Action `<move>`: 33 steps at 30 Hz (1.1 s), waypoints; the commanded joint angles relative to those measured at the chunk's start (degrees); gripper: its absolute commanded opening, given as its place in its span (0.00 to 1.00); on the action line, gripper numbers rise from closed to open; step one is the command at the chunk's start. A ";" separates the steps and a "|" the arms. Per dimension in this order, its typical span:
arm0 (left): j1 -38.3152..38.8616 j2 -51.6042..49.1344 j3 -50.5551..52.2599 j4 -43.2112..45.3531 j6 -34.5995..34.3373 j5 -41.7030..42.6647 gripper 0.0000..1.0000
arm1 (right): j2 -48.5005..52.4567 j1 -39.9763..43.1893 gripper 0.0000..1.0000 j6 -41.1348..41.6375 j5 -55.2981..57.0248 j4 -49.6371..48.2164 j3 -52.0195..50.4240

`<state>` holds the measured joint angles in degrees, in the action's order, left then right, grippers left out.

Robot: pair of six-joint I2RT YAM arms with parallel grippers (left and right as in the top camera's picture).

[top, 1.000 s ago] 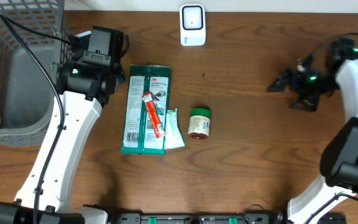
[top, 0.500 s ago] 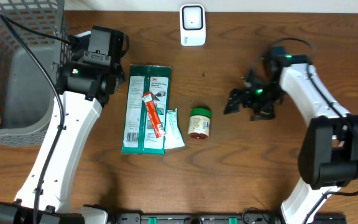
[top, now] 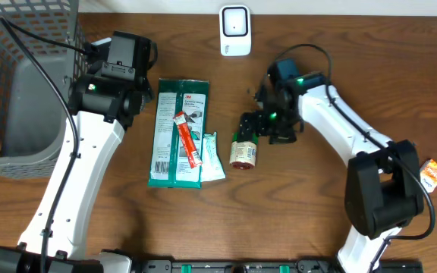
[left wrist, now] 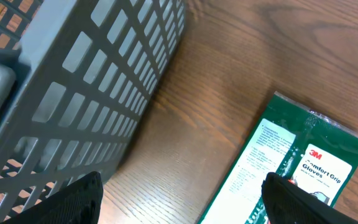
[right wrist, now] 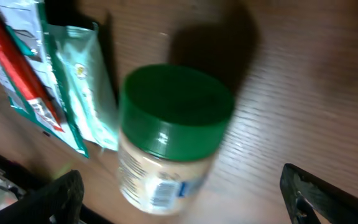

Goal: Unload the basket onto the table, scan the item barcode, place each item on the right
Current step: 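Grasp the green-lidded jar from above with the right gripper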

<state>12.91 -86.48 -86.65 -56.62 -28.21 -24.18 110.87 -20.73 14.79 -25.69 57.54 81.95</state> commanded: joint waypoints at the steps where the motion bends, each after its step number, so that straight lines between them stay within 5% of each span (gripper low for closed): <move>1: -0.13 -0.31 0.28 -0.17 0.74 -0.94 0.82 | -0.28 -2.95 0.97 5.46 6.38 -1.64 -0.11; 7: -0.13 -0.31 0.28 -0.15 0.74 -0.94 0.82 | -0.26 -6.64 0.99 12.92 16.50 -3.69 -0.68; 23: -0.13 -0.31 0.28 -0.17 0.74 -0.94 0.82 | -0.11 -8.85 0.97 23.96 16.44 -9.77 -3.50; 33: -0.13 -0.31 0.28 -0.17 0.74 -0.92 0.82 | -0.11 -9.03 0.83 28.04 14.67 -14.10 -8.63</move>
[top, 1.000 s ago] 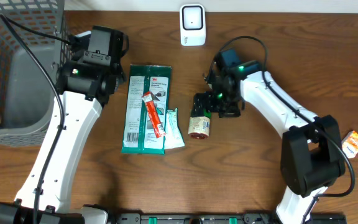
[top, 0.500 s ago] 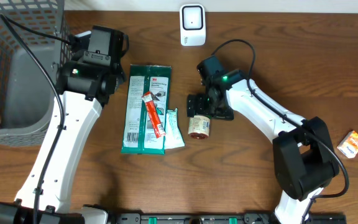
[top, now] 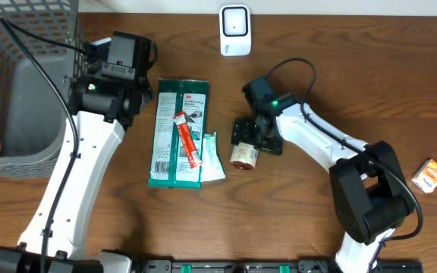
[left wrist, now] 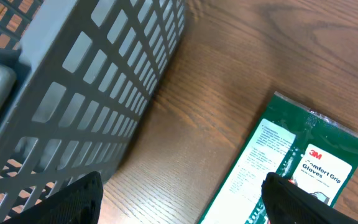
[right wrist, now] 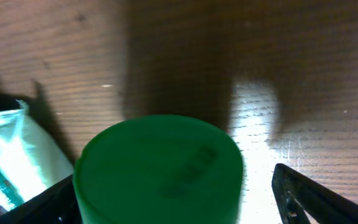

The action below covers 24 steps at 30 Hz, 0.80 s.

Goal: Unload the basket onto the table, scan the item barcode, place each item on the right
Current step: 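Grasp the green-lidded jar from above with the right gripper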

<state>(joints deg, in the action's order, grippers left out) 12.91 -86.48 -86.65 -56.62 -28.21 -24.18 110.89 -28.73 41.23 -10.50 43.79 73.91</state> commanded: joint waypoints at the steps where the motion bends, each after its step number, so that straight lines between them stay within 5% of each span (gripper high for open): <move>1: -0.13 -0.31 0.28 -0.17 0.74 -0.92 0.82 | -0.13 -1.11 0.81 1.60 -0.55 -0.35 -0.59; 8: -0.13 -0.31 0.28 -0.15 0.74 -0.92 0.82 | -0.13 -1.75 0.78 1.60 -0.52 -0.63 -0.59; 12: -0.13 -0.31 0.28 -0.17 0.74 -0.94 0.82 | -0.17 -1.57 0.66 1.57 -0.50 -0.74 -0.46; 17: -0.13 -0.31 0.28 -0.15 0.74 -0.94 0.82 | -0.98 -1.46 0.69 1.49 -0.48 -0.76 -0.42; 24: -0.13 -0.31 0.28 -0.15 0.74 -0.94 0.82 | -3.87 -0.59 0.53 -1.99 -0.22 -0.76 -0.42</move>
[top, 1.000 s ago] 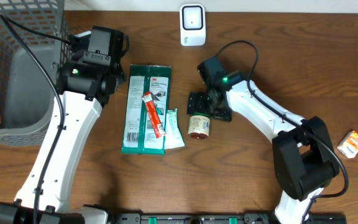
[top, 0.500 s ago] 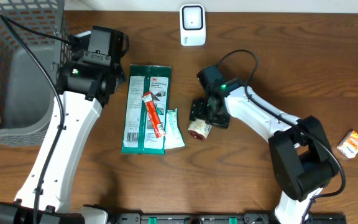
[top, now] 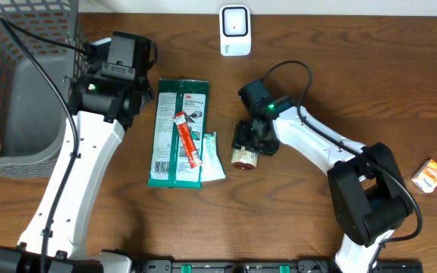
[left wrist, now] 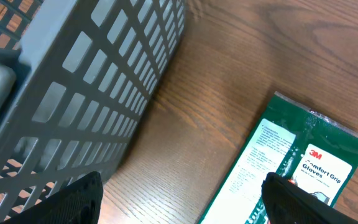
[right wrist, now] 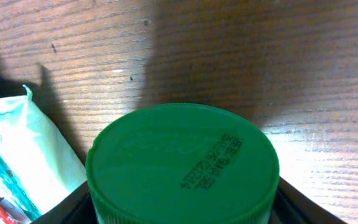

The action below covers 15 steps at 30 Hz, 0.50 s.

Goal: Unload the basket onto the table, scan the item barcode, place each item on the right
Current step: 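Grasp the green-lidded jar from above with the right gripper, then lift the jar and move it to the right side of the table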

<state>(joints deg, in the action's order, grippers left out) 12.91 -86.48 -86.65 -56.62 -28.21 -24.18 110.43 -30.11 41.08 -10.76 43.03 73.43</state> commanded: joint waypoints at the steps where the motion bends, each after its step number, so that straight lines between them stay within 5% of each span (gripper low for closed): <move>1: -0.13 -0.31 0.28 -0.15 0.74 -0.94 0.82 | -3.93 0.90 0.52 -2.25 0.17 -0.02 0.07; 10: -0.13 -0.31 0.31 -0.15 0.74 -0.92 0.82 | -11.13 1.09 0.53 -10.82 8.63 0.26 0.07; 15: -0.13 -0.31 0.28 -0.15 0.74 -0.92 0.82 | -13.09 -0.20 0.54 -8.70 24.52 0.44 0.00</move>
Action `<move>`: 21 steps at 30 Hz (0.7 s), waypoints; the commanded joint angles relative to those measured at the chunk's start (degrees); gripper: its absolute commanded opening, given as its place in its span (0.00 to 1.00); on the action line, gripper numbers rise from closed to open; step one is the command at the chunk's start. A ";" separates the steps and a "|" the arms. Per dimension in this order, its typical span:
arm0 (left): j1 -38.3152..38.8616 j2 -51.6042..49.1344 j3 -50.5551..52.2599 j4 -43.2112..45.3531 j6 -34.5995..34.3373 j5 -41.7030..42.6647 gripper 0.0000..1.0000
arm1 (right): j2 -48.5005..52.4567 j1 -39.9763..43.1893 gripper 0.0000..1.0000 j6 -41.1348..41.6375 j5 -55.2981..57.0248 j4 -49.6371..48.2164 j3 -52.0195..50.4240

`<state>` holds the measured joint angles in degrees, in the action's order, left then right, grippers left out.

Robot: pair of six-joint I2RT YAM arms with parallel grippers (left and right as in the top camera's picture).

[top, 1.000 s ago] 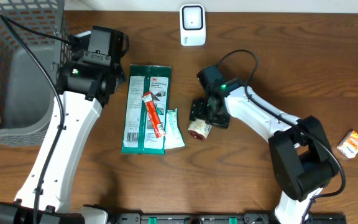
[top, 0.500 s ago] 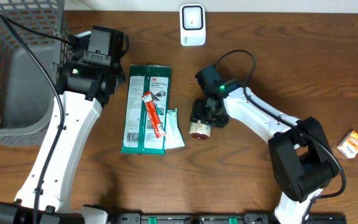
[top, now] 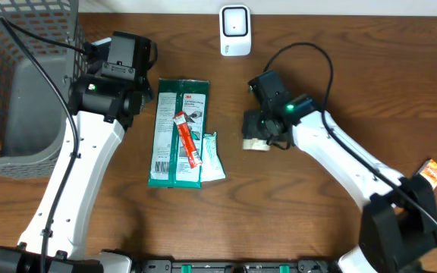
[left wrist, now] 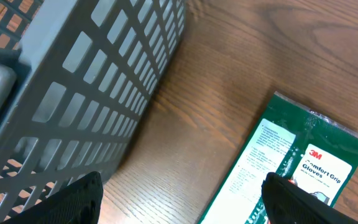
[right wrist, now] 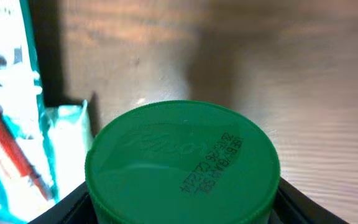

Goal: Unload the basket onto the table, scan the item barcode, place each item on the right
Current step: 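Lift the jar and move it to the right side of the table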

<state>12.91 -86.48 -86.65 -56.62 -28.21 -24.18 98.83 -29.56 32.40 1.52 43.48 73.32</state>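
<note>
The item is a jar with a green lid (right wrist: 182, 162) and a pale label; the overhead view shows only a bit of it (top: 253, 142). My right gripper (right wrist: 182, 208) is shut on it, one black finger on each side of the lid, and holds it above the wood right of the green packs. The white barcode scanner (top: 234, 30) stands at the table's far edge, apart from the jar. My left gripper (left wrist: 185, 202) hangs open over bare wood between the basket and the gloves pack, with nothing between its fingers.
A grey wire basket (top: 21, 83) fills the far left. A green gloves pack (top: 177, 133) lies in the middle with a red stick packet (top: 188, 140) on it and a pale green sachet (top: 212, 155) beside it. A small orange box (top: 433, 171) sits at the right edge.
My right gripper has moved up and toward the far side with the jar in it. The jar no longer lies beside the pale green sachet. The left arm has not moved.
The jar lay on the table next to the sachet with my right gripper open a little beyond it. The gripper then stood over the lid, then closer around it. Now it is shut on the jar and holds it off the table. The left arm stayed still throughout.
</note>
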 commanded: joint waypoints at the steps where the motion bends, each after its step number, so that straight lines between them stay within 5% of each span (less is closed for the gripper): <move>1: -0.13 -0.31 0.28 -0.15 0.74 -0.92 0.82 | -1.42 -0.96 0.52 1.64 15.08 -0.13 -0.13; 6: -0.13 -0.31 0.28 -0.15 0.74 -0.94 0.82 | -1.38 -2.49 0.49 14.91 35.41 -6.03 -5.90; 12: -0.13 -0.31 0.28 -0.15 0.74 -0.94 0.82 | -1.31 -2.45 0.46 16.41 49.68 -19.93 -14.62; 21: -0.13 -0.31 0.28 -0.15 0.74 -0.94 0.82 | -1.31 0.02 0.47 16.41 46.31 -32.35 -21.51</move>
<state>12.91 -86.48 -86.65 -56.62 -28.21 -24.18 98.28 -30.48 47.35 46.92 12.12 52.90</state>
